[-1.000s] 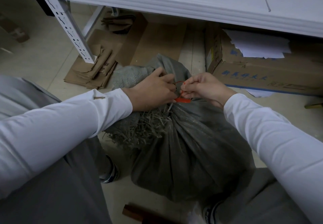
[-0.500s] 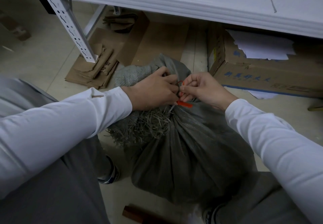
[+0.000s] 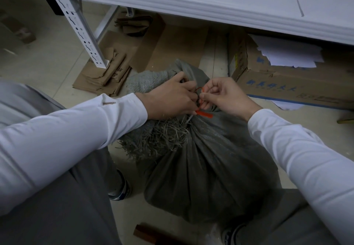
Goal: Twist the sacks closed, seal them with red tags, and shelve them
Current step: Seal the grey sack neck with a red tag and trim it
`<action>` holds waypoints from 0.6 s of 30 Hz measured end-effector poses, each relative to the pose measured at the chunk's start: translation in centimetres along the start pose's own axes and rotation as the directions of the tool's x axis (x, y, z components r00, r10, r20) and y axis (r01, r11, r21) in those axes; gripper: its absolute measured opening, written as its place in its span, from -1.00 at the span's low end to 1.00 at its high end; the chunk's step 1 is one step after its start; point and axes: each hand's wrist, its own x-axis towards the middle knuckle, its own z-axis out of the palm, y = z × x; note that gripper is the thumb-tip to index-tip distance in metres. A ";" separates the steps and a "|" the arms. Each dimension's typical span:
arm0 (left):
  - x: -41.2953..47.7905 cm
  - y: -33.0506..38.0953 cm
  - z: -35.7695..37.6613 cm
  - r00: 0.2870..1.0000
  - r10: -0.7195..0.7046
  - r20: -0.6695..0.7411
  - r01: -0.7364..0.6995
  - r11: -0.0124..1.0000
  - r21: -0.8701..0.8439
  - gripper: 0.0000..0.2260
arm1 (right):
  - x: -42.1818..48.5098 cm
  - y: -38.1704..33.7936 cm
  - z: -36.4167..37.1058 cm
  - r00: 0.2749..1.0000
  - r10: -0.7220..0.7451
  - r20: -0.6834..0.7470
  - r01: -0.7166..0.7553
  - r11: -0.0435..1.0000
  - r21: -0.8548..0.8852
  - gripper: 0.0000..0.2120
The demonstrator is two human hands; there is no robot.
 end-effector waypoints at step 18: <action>0.1 -0.2 0.1 1.000 0.002 0.010 -0.002 1.000 0.006 -0.66 | 0.3 0.0 -0.1 1.000 -0.005 0.009 0.006 0.998 -0.062 -0.96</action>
